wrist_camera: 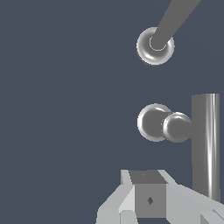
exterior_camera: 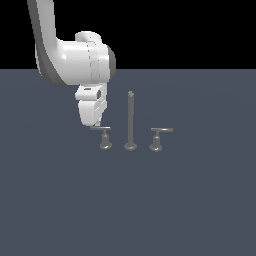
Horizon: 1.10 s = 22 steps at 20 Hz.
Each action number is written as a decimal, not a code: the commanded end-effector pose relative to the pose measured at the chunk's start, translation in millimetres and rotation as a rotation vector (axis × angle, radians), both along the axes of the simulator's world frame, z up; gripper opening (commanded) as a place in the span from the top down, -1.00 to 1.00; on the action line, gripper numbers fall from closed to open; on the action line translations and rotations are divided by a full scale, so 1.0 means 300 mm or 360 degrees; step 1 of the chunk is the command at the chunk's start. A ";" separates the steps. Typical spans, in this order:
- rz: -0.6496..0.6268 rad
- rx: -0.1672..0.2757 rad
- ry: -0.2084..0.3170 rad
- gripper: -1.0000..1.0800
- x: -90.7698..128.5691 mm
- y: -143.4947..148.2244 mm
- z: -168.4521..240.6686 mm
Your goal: Turn on the faucet by rotating a designated handle.
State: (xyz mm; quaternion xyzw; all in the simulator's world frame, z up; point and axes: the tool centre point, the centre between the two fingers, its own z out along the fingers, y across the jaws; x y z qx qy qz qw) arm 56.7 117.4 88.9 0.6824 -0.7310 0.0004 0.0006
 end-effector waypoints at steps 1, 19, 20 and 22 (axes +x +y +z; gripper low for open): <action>0.0002 0.0000 0.0000 1.00 -0.024 0.019 0.000; -0.0004 0.0002 -0.0005 1.00 -0.171 0.040 0.001; -0.0003 0.0002 -0.0004 1.00 -0.182 0.040 0.001; -0.0001 0.0002 -0.0002 1.00 -0.205 0.040 0.001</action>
